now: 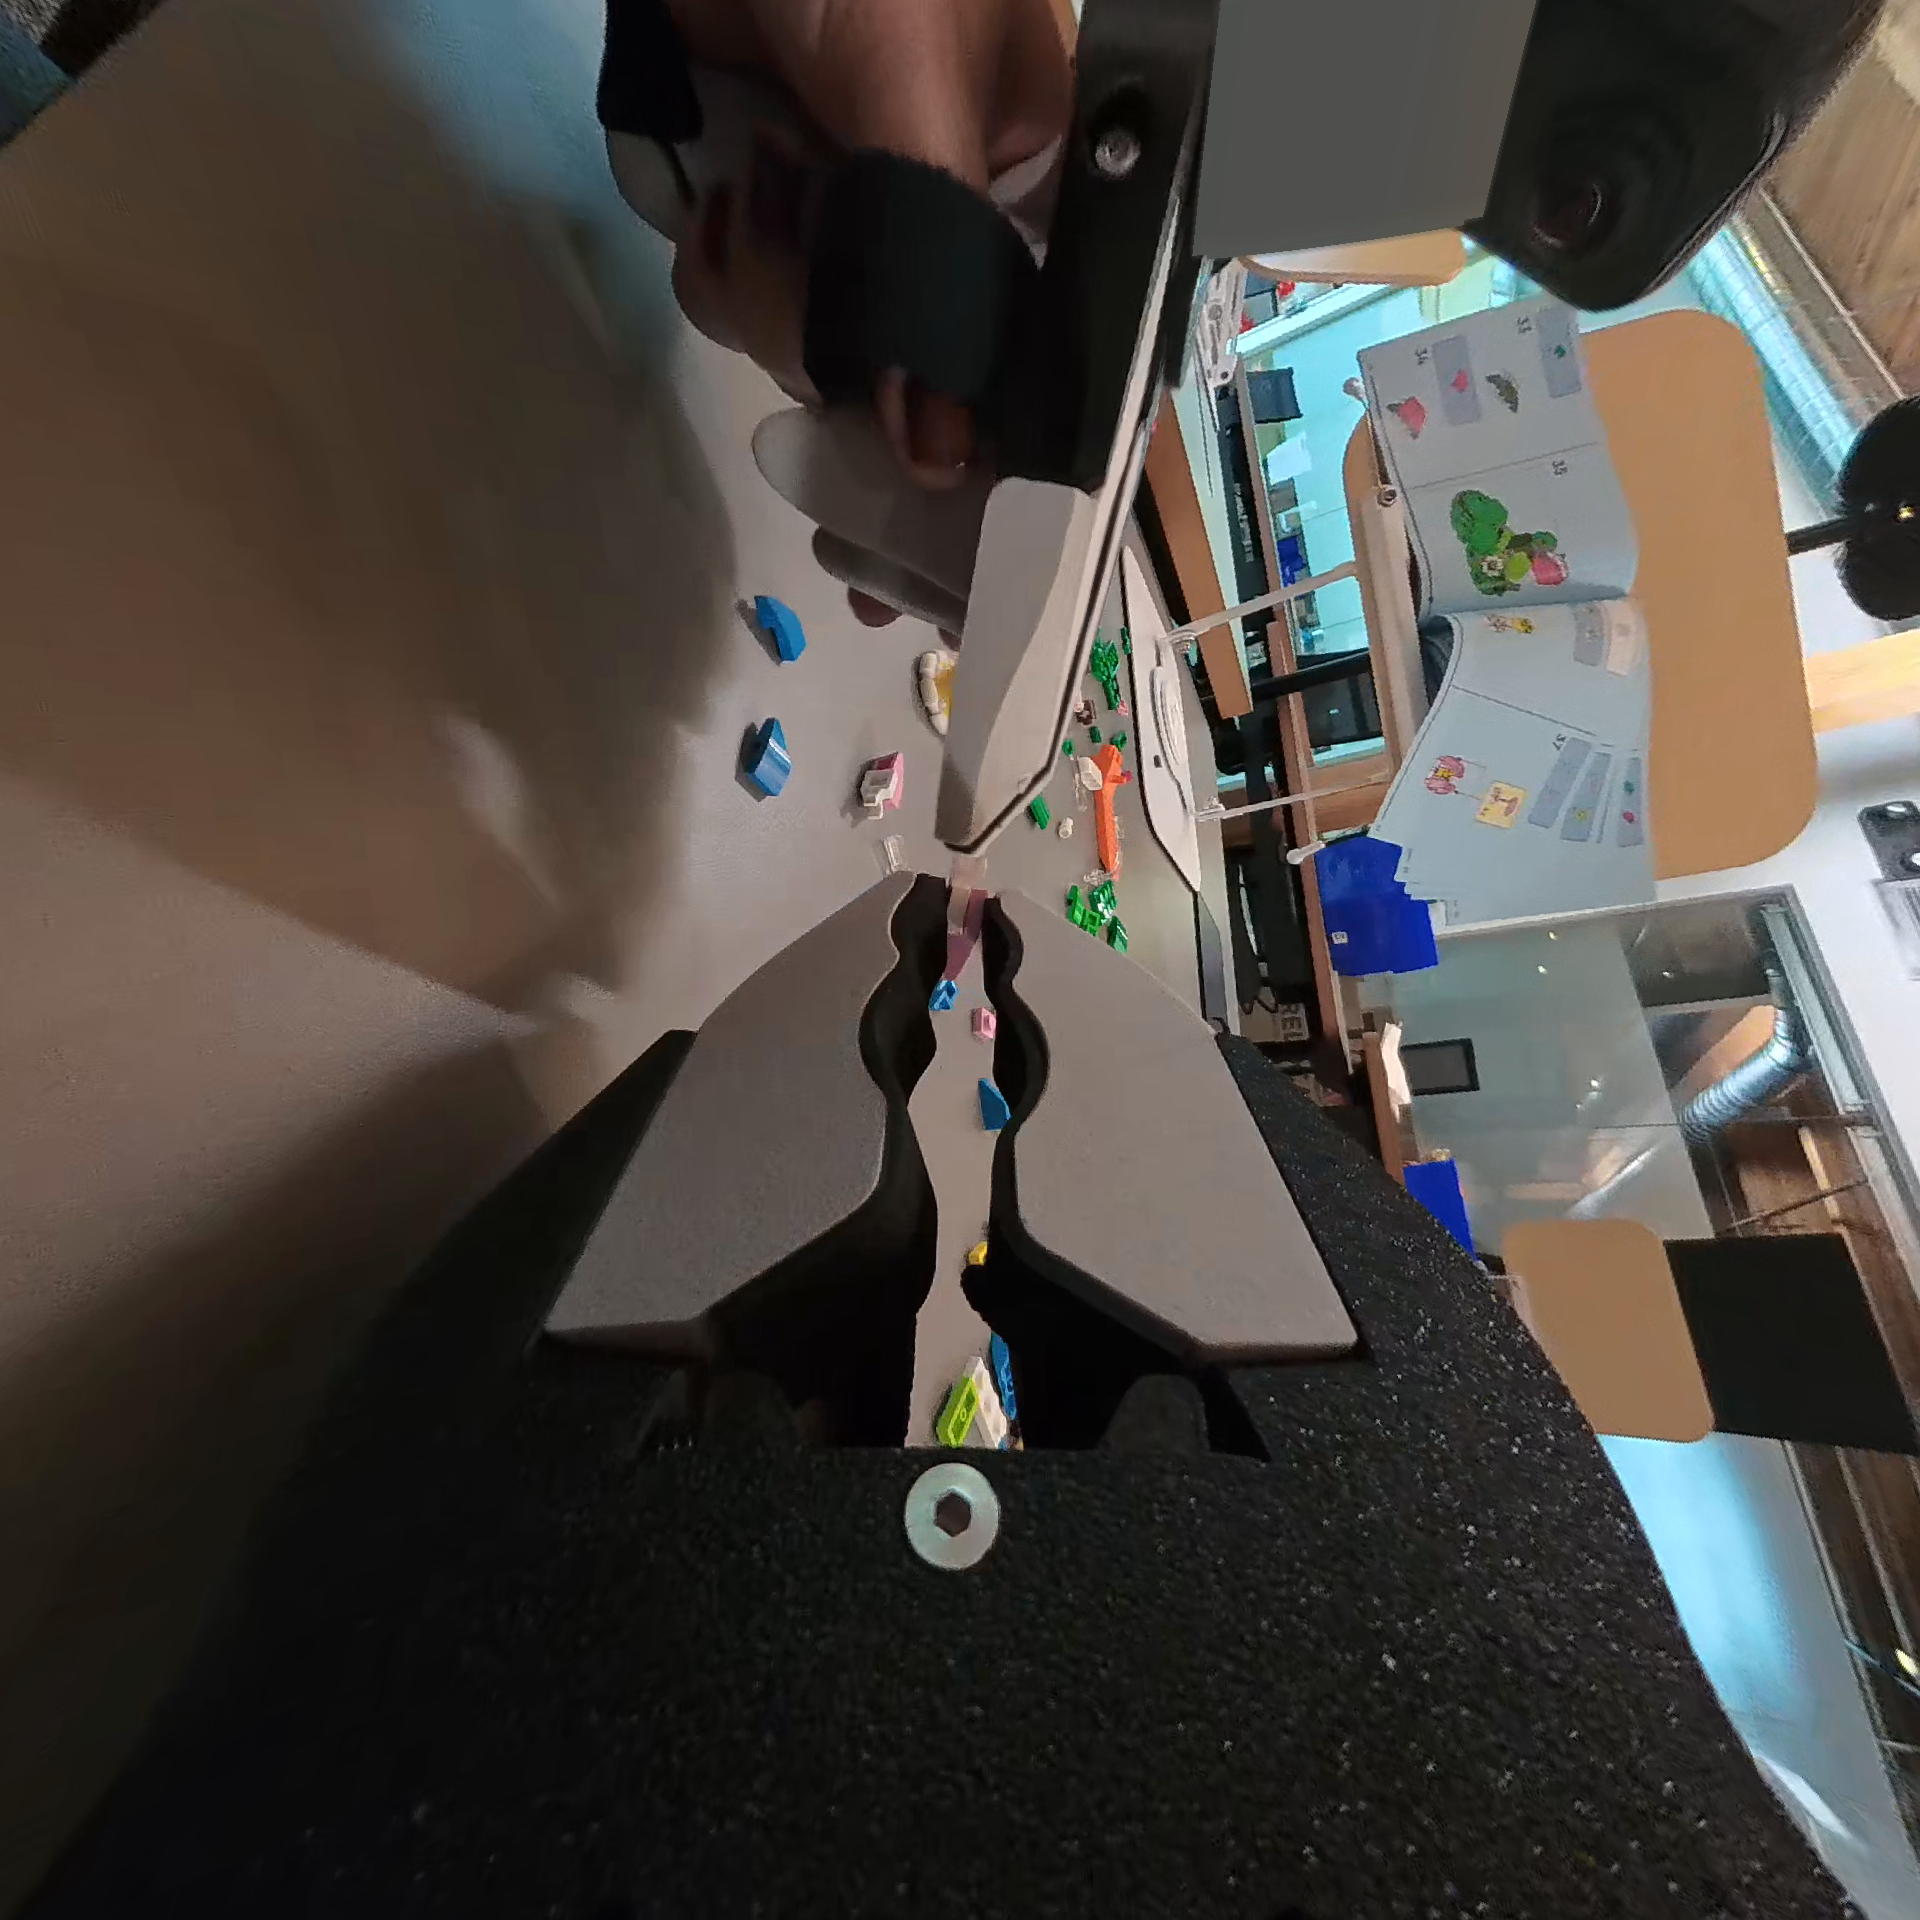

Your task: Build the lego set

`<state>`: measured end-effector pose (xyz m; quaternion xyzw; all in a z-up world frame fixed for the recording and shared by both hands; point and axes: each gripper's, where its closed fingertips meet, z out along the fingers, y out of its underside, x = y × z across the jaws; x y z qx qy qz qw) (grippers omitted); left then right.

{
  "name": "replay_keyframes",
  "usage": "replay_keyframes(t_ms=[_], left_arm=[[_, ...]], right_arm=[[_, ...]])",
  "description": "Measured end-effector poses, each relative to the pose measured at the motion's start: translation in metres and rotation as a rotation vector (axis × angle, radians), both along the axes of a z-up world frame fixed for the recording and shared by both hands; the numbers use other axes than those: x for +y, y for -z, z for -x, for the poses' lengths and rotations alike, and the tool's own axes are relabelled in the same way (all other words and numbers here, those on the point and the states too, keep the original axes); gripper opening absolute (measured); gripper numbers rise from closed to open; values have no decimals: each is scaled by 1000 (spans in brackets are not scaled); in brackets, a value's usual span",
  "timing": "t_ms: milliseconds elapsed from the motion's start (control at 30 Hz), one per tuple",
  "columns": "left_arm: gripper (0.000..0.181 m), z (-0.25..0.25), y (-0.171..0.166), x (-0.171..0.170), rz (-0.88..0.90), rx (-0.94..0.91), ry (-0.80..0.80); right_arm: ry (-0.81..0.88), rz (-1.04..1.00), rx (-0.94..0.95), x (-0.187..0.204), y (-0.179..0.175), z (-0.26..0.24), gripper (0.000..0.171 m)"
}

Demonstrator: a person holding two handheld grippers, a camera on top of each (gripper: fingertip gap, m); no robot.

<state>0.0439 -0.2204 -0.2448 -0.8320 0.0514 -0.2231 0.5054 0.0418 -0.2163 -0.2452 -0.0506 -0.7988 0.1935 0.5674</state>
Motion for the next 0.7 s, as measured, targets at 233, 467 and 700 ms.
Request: replay_keyframes(t_ms=[233,467,700], left_arm=[[6,-3,-2,1,-11,-56,13],[3,-6,-4,0,-14,-103,20],[18,-7,-5,0,1,-124,14]], right_arm=[[-5,-13,6,-2,1,0,7],[-5,-21,19,-2,-1,0,7],[-4,-36,28,-3,-1,0,7]])
